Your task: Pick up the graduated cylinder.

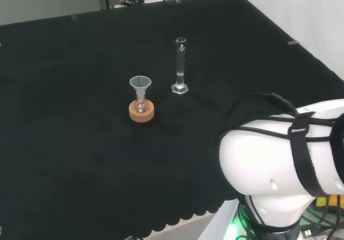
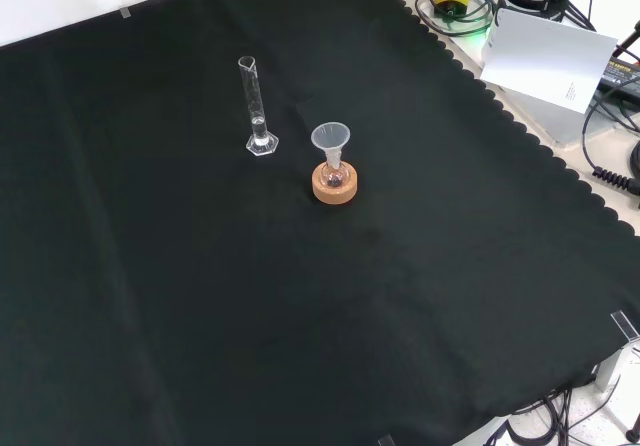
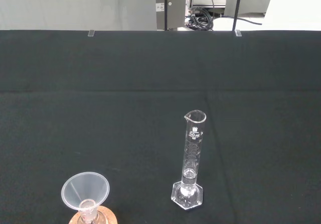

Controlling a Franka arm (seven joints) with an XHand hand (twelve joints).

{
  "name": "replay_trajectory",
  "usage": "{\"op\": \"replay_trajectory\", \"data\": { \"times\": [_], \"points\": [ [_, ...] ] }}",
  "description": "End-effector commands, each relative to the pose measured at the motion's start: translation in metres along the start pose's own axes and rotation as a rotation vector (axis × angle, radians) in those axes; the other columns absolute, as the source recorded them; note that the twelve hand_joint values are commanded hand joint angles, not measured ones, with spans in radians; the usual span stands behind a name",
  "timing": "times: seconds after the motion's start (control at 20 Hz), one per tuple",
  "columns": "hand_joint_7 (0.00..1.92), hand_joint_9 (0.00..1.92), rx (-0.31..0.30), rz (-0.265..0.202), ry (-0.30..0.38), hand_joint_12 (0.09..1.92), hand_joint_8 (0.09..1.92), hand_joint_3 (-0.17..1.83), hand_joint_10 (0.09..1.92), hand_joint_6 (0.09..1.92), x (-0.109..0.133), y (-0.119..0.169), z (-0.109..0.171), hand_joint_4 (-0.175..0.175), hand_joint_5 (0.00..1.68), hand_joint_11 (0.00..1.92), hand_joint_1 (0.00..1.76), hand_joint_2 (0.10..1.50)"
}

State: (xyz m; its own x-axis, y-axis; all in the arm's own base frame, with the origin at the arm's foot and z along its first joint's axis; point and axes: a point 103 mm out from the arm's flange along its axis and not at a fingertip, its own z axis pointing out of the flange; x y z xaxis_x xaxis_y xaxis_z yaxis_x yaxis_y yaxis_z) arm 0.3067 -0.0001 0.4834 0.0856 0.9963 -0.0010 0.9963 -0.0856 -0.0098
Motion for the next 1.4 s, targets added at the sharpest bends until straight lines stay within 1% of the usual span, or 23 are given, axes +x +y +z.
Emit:
{"op": "replay_trajectory", "data": {
  "times": [0.05,0.15,0.25,0.4,0.55,0.75,0.9,1.1,1.25,1.4],
  "points": [
    [0.06,0.23,-0.01,-0.002,-0.004,1.31,0.57,0.54,0.67,0.26,-0.001,0.001,0.001,-0.034,0.26,0.13,0.05,1.14],
    [0.05,0.23,-0.01,-0.003,-0.003,1.35,0.56,0.41,0.66,0.14,-0.002,0.002,0.001,-0.034,0.31,0.11,0.02,1.22],
    [0.06,0.23,-0.009,-0.002,-0.007,1.36,0.55,0.33,0.66,0.09,-0.003,0.003,0.002,-0.034,0.33,0.1,0.01,1.26],
    [0.06,0.23,-0.006,-0.003,0.004,1.36,0.55,0.3,0.66,0.09,-0.013,0.004,0.003,-0.034,0.35,0.1,0.0,1.28],
    [0.06,0.23,-0.002,0.008,-0.011,1.36,0.55,0.29,0.66,0.09,-0.012,0.005,0.004,-0.034,0.35,0.1,0.0,1.28],
    [0.06,0.23,0.0,0.018,-0.008,1.36,0.55,0.29,0.66,0.09,-0.014,0.007,0.013,-0.034,0.35,0.1,0.01,1.28],
    [0.06,0.23,0.001,0.032,-0.004,1.36,0.55,0.28,0.66,0.09,-0.023,0.009,0.022,-0.034,0.35,0.11,0.02,1.28],
    [0.07,0.24,0.022,0.053,0.02,1.36,0.55,0.27,0.66,0.09,-0.043,0.012,0.037,-0.035,0.36,0.11,0.04,1.28],
    [0.07,0.24,0.03,0.059,0.031,1.36,0.55,0.27,0.66,0.09,-0.059,0.018,0.051,-0.035,0.36,0.12,0.05,1.28],
    [0.09,0.26,0.027,0.046,0.067,1.37,0.56,0.26,0.67,0.09,-0.074,0.03,0.071,-0.035,0.36,0.13,0.09,1.26]
  ]
}}
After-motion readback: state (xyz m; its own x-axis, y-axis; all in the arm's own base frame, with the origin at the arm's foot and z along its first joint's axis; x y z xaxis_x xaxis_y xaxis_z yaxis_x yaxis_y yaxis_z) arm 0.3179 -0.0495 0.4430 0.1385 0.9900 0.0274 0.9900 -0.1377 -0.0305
